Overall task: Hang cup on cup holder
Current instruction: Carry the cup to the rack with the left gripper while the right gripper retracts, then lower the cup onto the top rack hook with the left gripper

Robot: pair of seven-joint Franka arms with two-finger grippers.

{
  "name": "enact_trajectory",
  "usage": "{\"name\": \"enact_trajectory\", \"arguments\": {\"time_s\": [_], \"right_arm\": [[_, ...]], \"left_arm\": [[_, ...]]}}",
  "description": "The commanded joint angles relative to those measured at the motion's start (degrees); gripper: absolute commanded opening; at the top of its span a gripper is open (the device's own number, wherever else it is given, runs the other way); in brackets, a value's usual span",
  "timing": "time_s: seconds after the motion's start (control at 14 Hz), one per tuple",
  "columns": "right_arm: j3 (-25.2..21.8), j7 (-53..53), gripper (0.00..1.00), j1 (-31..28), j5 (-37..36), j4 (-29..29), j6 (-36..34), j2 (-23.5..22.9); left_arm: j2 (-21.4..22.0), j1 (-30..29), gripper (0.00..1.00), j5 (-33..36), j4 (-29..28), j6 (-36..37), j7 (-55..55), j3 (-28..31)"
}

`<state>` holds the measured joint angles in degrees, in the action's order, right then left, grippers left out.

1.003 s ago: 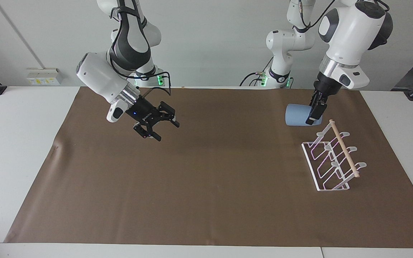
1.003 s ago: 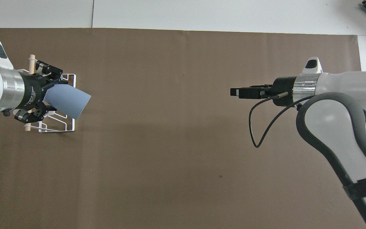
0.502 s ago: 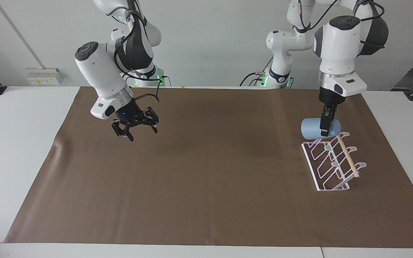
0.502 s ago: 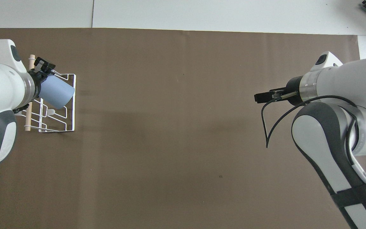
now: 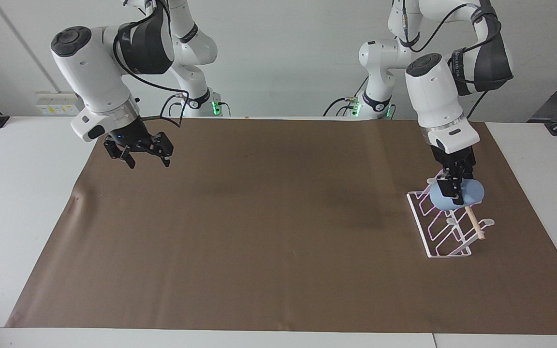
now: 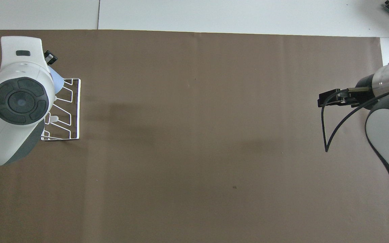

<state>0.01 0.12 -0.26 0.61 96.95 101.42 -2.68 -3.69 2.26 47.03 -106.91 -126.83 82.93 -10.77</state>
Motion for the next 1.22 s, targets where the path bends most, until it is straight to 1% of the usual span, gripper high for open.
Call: {"name": "enact_trajectory", "arguments": {"time_s": [0.0, 0.07, 0.21, 0.29, 0.43, 0.64, 0.79, 0.86, 0.93, 1.15], "right_arm": [[0.96, 1.64, 1.00, -0.53, -4.13, -5.08, -6.03, 0.04], [0.78, 1.64, 1.00, -0.71, -3.52, -6.84, -8.40, 0.56], [0.69, 1.81, 1.00, -1.76, -2.29, -8.00, -11.58, 2.14], [0.69, 1.81, 1.00, -2.03, -1.67, -7.74, -12.11, 2.93], [0.69, 1.82, 1.00, -2.64, -1.14, -7.21, -12.38, 3.12], [0.69, 1.46, 1.00, -2.73, -1.14, -6.07, -12.29, 3.91], [0.69, 0.94, 1.00, -3.34, -1.14, -4.93, -15.09, 4.78], [0.78, 0.76, 1.00, -3.00, -1.14, -3.53, -14.93, 5.40], [1.13, 0.93, 1.00, -2.47, -2.27, -4.21, -14.06, 5.06], [1.39, 0.93, 1.00, -2.47, -3.69, -6.77, -15.80, 4.35]], "left_arm": [[-2.64, 0.55, 0.00, 5.95, 2.76, -1.14, 10.35, 0.40], [-3.25, 0.55, 0.00, 8.58, 2.49, -2.19, 13.63, 0.40], [-3.43, 0.11, 0.00, 9.40, 2.32, -3.68, 14.01, 0.40], [-3.43, -0.15, 0.00, 9.48, 2.32, -4.21, 14.01, 0.40], [-4.30, -0.33, 0.00, 12.19, 2.32, -4.83, 14.01, 0.40], [-5.45, -0.50, 0.00, 12.65, 2.23, -5.80, 14.19, 0.66], [-7.02, -0.50, 0.00, 15.27, 2.23, -5.63, 14.80, 0.67], [-7.21, -0.59, 0.00, 16.42, 2.23, -5.71, 15.41, 0.67], [-7.82, -0.77, 0.00, 16.69, 2.23, -5.45, 15.42, 0.67], [-8.61, -0.86, 0.00, 16.78, 1.44, -5.27, 15.94, 0.67]]}}
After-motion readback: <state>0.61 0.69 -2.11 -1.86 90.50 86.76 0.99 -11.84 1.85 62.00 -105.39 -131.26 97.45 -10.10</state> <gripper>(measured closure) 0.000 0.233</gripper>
